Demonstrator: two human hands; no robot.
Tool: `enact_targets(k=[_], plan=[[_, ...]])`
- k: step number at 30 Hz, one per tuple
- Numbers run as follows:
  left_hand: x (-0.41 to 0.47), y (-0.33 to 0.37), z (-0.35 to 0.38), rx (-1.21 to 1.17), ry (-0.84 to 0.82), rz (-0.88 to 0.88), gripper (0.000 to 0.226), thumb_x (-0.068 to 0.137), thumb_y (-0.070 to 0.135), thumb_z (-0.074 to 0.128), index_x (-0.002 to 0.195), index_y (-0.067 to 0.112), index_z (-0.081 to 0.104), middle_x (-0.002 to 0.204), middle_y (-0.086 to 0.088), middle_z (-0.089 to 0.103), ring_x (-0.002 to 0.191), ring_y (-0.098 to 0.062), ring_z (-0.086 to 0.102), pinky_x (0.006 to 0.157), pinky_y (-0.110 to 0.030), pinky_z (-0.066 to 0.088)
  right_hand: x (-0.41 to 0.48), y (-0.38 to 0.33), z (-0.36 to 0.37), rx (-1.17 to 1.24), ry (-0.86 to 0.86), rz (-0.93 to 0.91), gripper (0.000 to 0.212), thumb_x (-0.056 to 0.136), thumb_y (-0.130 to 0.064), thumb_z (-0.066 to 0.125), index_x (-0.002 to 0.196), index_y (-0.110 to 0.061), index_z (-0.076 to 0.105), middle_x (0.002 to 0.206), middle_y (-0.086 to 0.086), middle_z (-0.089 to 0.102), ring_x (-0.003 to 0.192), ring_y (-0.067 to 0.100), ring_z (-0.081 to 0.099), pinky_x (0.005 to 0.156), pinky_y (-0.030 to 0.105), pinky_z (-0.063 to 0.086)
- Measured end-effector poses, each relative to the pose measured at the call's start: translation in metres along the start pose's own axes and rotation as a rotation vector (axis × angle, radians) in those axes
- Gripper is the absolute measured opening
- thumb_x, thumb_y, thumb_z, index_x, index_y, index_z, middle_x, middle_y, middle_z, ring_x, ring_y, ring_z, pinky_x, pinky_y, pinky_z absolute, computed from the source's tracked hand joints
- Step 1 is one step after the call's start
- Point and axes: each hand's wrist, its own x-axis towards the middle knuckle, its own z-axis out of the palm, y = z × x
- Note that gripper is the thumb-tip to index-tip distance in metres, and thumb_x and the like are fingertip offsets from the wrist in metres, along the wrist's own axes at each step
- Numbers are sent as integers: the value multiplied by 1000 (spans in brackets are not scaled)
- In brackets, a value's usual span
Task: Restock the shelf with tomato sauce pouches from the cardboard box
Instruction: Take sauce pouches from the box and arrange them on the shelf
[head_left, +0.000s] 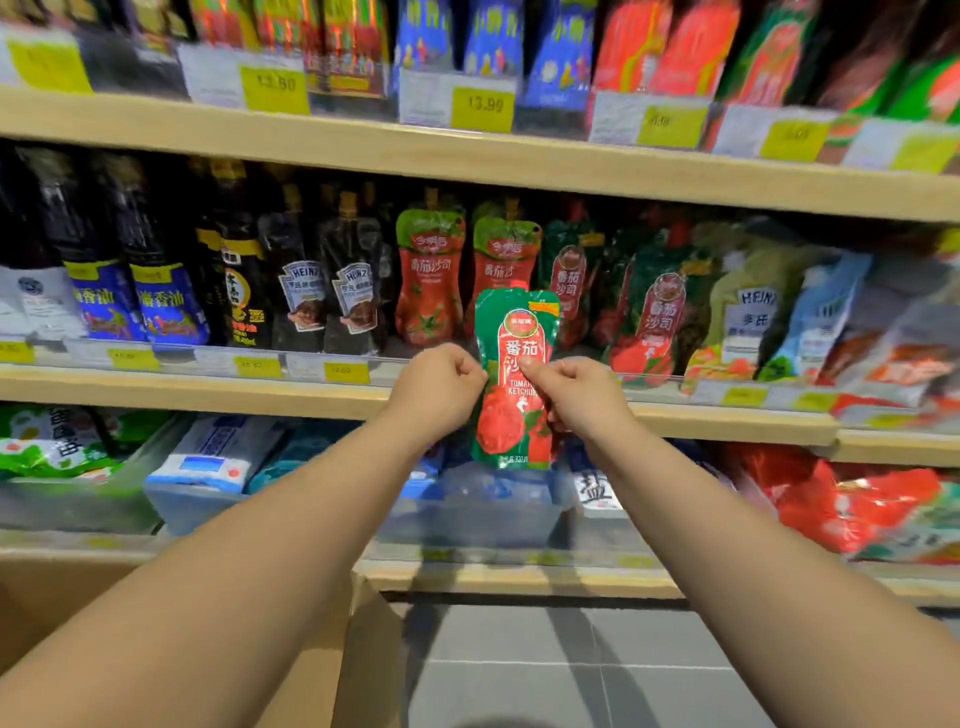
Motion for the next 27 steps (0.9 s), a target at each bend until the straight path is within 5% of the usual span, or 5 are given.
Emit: enact_targets(k=[4, 8, 15, 21, 27], plan=[[28, 37, 7, -73, 2, -6, 33, 84, 18, 49, 50, 16, 50, 52, 3, 54, 61, -22, 58, 60, -26, 48, 31, -25, -24, -73, 36, -48, 46, 80, -45, 67, 50, -16, 47, 35, -9, 43, 31, 8, 45, 44, 24, 40], [55, 69, 24, -356, 67, -118, 18, 91, 15, 45, 78, 15, 57, 59, -2, 63, 47, -11, 59, 38, -17, 45, 60, -44, -40, -158, 88, -82, 50, 82, -51, 61, 77, 0, 62, 66, 10, 65, 61, 25, 63, 74, 47, 57], [79, 77, 48, -235, 154, -127, 24, 92, 17, 43, 107, 10, 60, 97, -10, 70, 87, -25, 67, 82, -35, 54, 85, -31, -41, -144, 97, -104, 33, 87, -46, 55, 92, -15, 65, 84, 5, 71, 79, 25, 67, 76, 40, 55], [75, 57, 66, -59, 8, -127, 32, 91, 17, 42, 119, 13, 58, 119, -10, 62, 89, -21, 53, 74, -24, 38, 93, 5, -37, -144, 59, 6, 32, 90, -38, 55, 89, -8, 65, 69, 2, 64, 67, 19, 62, 74, 41, 55], [69, 53, 70, 92, -32, -112, 42, 89, 18, 41, 130, 17, 50, 122, -9, 61, 107, -29, 58, 91, -36, 50, 85, 16, -41, -224, 198, -68, 40, 92, -30, 52, 127, -11, 52, 128, 5, 57, 106, 18, 57, 81, 23, 40]])
